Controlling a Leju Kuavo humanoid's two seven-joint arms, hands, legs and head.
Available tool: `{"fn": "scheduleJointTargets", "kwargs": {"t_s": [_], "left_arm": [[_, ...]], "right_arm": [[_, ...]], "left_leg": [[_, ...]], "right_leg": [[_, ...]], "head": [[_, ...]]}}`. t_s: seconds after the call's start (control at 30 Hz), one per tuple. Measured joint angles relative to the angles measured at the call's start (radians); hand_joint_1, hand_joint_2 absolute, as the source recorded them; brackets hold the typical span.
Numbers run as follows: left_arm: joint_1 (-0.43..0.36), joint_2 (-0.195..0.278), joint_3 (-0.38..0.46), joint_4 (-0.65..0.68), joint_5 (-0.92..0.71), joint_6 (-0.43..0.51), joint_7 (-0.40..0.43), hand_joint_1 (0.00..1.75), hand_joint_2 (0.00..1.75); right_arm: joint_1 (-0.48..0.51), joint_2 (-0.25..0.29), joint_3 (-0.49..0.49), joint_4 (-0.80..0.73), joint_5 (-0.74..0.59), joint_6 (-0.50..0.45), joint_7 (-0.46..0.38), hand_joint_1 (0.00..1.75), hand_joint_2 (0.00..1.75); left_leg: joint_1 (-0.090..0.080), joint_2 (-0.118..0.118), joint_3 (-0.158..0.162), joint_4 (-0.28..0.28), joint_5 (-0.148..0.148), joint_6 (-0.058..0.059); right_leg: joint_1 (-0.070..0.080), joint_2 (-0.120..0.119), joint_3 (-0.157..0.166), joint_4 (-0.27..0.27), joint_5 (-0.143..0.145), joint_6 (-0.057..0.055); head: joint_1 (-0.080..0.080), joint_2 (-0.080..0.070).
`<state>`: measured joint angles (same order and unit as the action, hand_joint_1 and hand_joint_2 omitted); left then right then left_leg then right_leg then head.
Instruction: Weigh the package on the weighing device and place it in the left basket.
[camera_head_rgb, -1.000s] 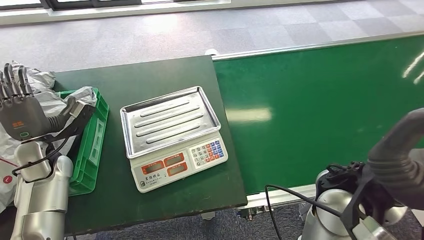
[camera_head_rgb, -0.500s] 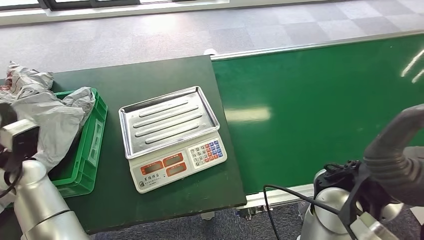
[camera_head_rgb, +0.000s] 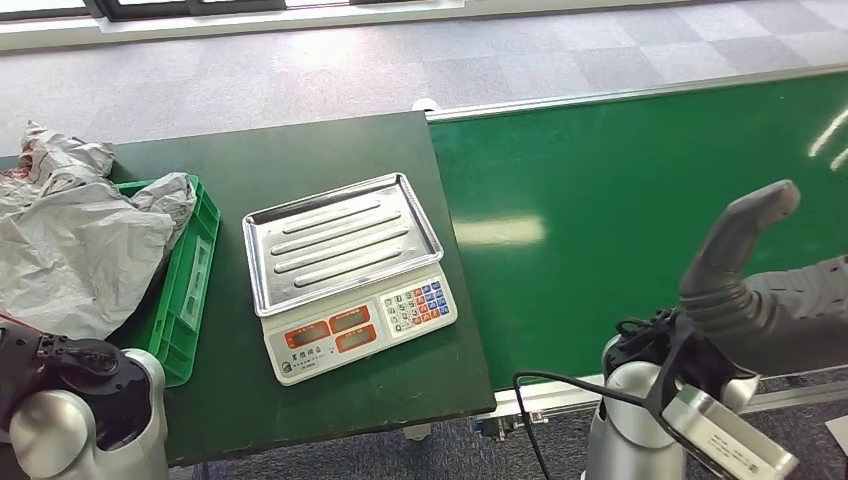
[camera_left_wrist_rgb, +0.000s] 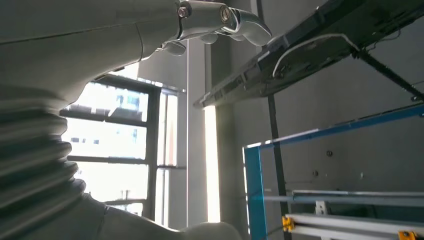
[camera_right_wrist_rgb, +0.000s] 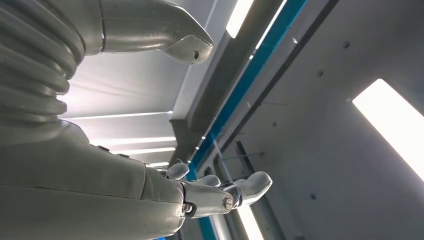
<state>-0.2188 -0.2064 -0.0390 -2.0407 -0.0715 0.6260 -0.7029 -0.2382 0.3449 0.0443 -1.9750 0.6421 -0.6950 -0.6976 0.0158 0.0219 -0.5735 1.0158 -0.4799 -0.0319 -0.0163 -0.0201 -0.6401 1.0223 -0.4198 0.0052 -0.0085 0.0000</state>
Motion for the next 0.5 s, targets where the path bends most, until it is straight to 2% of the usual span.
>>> {"fn": "scheduleJointTargets", "kwargs": {"t_s": [0.13,0.2,0.27,0.37,0.43,0.5], "left_arm": [[0.010,0.009,-0.043,-0.018,0.001,-0.002,0.001,0.00,1.75],[0.010,0.012,-0.056,-0.017,0.011,-0.039,0.002,0.00,1.75],[0.009,0.018,-0.078,0.006,0.021,-0.157,0.014,0.00,1.75],[0.004,0.029,-0.133,0.082,-0.016,-0.440,0.036,0.00,1.75],[0.002,0.029,-0.158,0.148,-0.015,-0.617,0.023,0.00,1.75],[0.001,0.022,-0.164,0.200,0.013,-0.712,0.013,0.00,1.75]], "right_arm": [[0.000,0.000,0.001,0.014,-0.002,0.000,0.001,0.00,1.75],[0.001,0.000,0.008,0.023,-0.012,0.000,0.003,0.00,1.75],[0.007,-0.002,0.041,0.051,-0.058,0.001,0.002,0.00,1.75],[0.027,-0.019,0.147,0.114,-0.187,0.029,0.008,0.00,1.75],[0.044,-0.035,0.216,0.138,-0.258,0.088,0.015,0.00,1.75],[0.057,-0.045,0.252,0.147,-0.297,0.146,0.016,0.00,1.75]], "left_leg": [[0.000,0.000,0.000,0.000,0.000,0.000],[0.000,0.000,0.001,0.000,0.000,0.000],[0.000,0.000,0.001,0.000,0.000,0.000],[0.000,0.000,0.001,0.000,0.000,0.000],[-0.001,0.000,0.002,0.000,0.000,0.000],[-0.001,0.001,0.002,0.000,0.000,0.000]], "right_leg": [[0.000,0.000,0.000,0.000,0.000,0.000],[0.000,0.000,0.000,0.000,0.000,0.000],[0.000,0.000,0.000,0.000,0.000,0.000],[0.000,0.000,0.000,0.000,0.000,0.000],[0.000,0.000,0.000,0.000,0.000,0.000],[-0.001,0.001,0.000,0.000,0.000,0.000]], "head": [[0.000,0.000],[0.000,0.000],[0.000,0.000],[0.000,0.000],[0.000,0.000],[0.000,0.000]]}}
